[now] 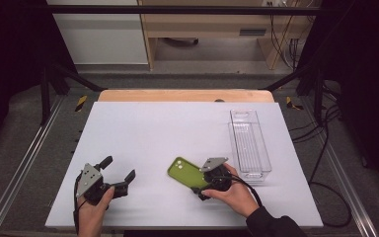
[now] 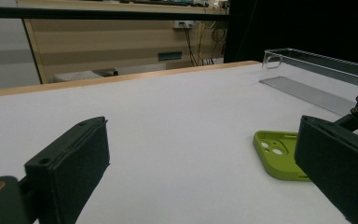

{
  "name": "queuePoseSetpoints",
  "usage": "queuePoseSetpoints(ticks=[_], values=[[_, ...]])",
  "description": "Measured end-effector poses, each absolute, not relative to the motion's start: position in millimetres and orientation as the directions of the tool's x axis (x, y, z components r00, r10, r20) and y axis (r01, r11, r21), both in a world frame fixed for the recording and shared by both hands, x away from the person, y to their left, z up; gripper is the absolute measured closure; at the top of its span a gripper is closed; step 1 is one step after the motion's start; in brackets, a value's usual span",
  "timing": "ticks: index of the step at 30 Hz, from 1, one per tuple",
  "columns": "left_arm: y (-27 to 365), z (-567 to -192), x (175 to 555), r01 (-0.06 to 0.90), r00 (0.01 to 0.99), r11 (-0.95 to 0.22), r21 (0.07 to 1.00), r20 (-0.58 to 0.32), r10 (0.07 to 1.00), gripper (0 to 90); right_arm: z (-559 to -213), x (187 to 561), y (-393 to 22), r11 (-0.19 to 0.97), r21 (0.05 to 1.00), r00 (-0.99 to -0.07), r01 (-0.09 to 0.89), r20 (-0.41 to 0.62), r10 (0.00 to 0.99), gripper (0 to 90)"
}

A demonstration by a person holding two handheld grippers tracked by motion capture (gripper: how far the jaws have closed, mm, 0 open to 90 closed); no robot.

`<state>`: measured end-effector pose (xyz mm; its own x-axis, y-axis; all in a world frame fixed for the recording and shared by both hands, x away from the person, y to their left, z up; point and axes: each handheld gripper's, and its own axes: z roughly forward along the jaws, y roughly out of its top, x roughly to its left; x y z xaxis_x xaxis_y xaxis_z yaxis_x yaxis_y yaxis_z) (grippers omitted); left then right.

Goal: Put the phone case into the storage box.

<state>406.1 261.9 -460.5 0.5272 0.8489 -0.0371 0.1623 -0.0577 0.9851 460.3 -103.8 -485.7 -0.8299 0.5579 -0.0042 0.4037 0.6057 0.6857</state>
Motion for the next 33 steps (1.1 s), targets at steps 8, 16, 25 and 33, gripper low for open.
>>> queuePoseSetpoints(ticks=[8, 16, 25, 33], values=[[259.3, -460.7, 406.1, 0.163, 0.535, -0.062, 0.985, -0.036, 0.844, 2.9, -487.6, 458.4, -104.9, 0.598, 0.700, -0.831, 0.390, -0.012, 0.557, 15.9], [261.4, -459.8, 404.1, 0.172, 0.535, -0.029, 0.985, -0.069, 0.842, 2.9, -487.4, 453.5, -104.2, 0.589, 0.711, -0.820, 0.384, -0.031, 0.572, 17.1], [257.7, -457.4, 400.9, 0.174, 0.532, -0.031, 0.984, -0.067, 0.844, 2.1, -477.3, 439.1, -105.2, 0.526, 0.801, -0.813, 0.285, -0.089, 0.576, 17.1], [239.8, -454.0, 402.7, 0.188, 0.577, -0.028, 0.982, -0.088, 0.812, 1.2, -466.1, 433.0, -106.3, 0.445, 0.868, -0.778, 0.219, -0.119, 0.617, 17.1]])
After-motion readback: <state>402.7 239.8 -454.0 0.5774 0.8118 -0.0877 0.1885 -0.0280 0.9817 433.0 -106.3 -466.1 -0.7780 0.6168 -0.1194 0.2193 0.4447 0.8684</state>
